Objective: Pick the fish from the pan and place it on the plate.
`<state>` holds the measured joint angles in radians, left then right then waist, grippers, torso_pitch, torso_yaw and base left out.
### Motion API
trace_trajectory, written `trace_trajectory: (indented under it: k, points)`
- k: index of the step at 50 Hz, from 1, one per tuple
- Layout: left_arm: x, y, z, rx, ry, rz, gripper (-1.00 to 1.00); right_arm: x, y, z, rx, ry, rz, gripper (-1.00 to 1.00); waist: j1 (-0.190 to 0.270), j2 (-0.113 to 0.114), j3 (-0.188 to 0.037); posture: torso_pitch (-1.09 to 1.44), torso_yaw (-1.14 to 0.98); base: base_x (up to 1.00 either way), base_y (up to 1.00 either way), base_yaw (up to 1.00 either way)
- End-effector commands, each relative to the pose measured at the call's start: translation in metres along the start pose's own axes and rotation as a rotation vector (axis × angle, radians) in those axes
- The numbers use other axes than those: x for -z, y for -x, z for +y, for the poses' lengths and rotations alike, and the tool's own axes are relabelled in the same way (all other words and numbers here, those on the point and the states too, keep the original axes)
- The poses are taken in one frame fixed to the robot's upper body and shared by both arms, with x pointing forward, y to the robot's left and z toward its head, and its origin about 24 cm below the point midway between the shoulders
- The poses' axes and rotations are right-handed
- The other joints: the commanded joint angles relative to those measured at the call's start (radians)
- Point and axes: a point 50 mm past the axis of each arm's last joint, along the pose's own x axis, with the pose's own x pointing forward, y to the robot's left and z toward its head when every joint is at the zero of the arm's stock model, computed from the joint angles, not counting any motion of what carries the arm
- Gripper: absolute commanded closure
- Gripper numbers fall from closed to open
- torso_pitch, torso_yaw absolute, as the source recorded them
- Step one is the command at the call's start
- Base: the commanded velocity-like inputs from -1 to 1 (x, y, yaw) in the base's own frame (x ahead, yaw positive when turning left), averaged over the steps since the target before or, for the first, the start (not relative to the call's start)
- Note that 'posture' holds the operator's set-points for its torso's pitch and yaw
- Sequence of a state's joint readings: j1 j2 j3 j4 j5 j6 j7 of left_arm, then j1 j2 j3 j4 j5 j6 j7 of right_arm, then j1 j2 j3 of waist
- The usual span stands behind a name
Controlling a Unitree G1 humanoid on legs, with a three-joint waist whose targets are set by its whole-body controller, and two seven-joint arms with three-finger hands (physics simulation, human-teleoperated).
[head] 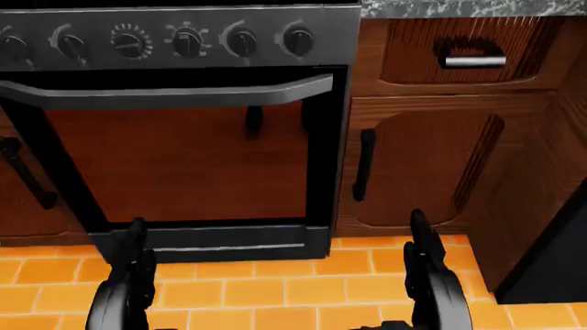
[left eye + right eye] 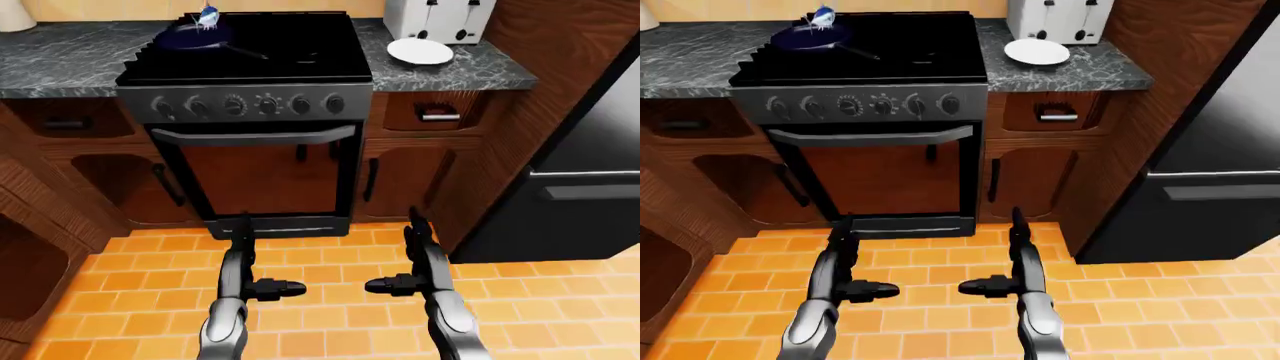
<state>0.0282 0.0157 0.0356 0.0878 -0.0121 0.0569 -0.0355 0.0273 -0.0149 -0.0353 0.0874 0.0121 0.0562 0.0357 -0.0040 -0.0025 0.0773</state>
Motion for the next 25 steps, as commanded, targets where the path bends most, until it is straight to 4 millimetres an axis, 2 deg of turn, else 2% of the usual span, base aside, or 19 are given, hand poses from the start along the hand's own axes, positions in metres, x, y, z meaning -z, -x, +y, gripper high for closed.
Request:
trace_trajectory:
  k: [1,3,4,5,7,8,12,15,19,25]
  points:
    - [-0.039,-0.003,0.0,0.018,0.02,-0.187,-1.0,-0.035,-0.003,0.001,-0.02,0.021,-0.174,-1.0,-0.002,-0.008,-0.001,0.0,0.0,0.0,0.0,0.0]
    - [-0.039,-0.003,0.0,0.021,0.021,-0.19,-1.0,-0.037,-0.003,0.001,-0.026,0.021,-0.177,-1.0,0.007,-0.001,-0.062,0.0,0.0,0.0,0.0,0.0]
    - [-0.041,-0.003,0.0,0.022,0.022,-0.193,-1.0,-0.038,-0.003,0.001,-0.027,0.023,-0.179,-1.0,0.008,-0.001,-0.052,0.0,0.0,0.0,0.0,0.0]
    - [-0.041,-0.003,0.0,0.023,0.023,-0.193,-1.0,-0.039,-0.002,0.001,-0.028,0.021,-0.181,-1.0,0.006,-0.007,-0.016,0.0,0.0,0.0,0.0,0.0]
    - [-0.042,-0.002,0.0,0.024,0.022,-0.197,-1.0,-0.039,-0.001,0.002,-0.04,0.024,-0.178,-1.0,0.007,-0.008,-0.069,0.0,0.0,0.0,0.0,0.0]
    - [-0.045,-0.002,0.001,0.023,0.026,-0.2,-1.0,-0.041,-0.001,0.002,-0.042,0.025,-0.18,-1.0,0.008,-0.008,-0.075,0.0,0.0,0.0,0.0,0.0]
    - [-0.059,-0.002,0.005,0.018,0.044,-0.227,-1.0,-0.051,-0.002,0.0,-0.051,0.037,-0.203,-1.0,0.008,-0.005,-0.079,0.0,0.0,0.0,0.0,0.0]
    - [-0.069,-0.002,0.009,0.013,0.049,-0.247,-1.0,-0.071,-0.004,-0.007,-0.041,0.038,-0.239,-1.0,0.008,-0.004,-0.082,0.0,0.0,0.0,0.0,0.0]
    - [-0.096,-0.003,0.021,-0.012,0.053,-0.312,-1.0,-0.098,-0.006,-0.019,-0.006,0.043,-0.307,-1.0,0.009,-0.003,-0.088,0.0,0.0,0.0,0.0,0.0]
    - [-0.118,-0.008,0.037,-0.05,0.049,-0.377,-1.0,-0.117,-0.007,-0.028,0.016,0.071,-0.363,-1.0,0.009,-0.003,-0.093,0.0,0.0,0.0,0.0,0.0]
